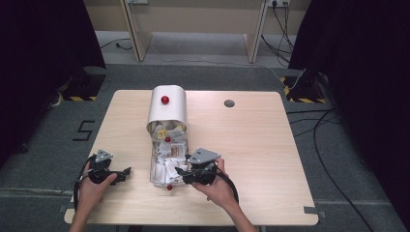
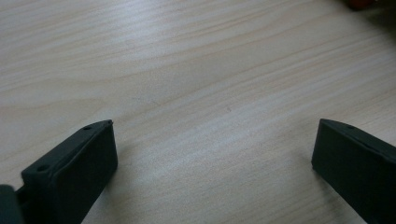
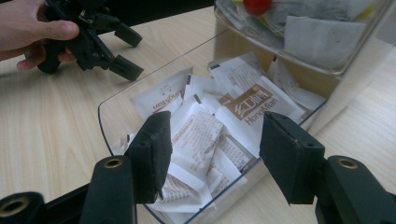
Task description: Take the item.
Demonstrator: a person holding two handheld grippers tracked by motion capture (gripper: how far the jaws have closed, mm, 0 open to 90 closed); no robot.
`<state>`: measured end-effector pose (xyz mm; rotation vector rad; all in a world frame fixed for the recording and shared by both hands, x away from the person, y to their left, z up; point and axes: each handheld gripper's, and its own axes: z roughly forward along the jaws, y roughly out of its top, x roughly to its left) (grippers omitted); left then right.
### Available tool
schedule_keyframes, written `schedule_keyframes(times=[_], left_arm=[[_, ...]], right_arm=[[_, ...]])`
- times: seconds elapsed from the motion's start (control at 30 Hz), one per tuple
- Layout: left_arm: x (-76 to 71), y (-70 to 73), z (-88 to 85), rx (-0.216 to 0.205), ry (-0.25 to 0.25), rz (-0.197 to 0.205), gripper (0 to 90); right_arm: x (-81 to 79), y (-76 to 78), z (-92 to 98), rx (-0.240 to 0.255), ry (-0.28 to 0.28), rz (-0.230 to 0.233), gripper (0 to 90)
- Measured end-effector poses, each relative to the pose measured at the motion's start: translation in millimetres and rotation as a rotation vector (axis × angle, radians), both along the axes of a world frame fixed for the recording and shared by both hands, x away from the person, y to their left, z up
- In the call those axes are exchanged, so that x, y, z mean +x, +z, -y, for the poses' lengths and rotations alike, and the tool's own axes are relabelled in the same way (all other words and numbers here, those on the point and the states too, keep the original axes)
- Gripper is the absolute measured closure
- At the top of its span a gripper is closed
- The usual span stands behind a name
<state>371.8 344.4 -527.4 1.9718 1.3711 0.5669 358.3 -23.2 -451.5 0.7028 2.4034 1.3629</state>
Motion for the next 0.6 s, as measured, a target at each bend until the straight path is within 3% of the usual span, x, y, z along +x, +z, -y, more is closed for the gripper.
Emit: schedule_keyframes(times=[0.6], left_arm=[[0.0,0.0,0.0,0.000,0.000,0.000,0.0]], right_arm=[[6.5,-5.3,-19.1,-0.025,0.044,0.012,50.9]])
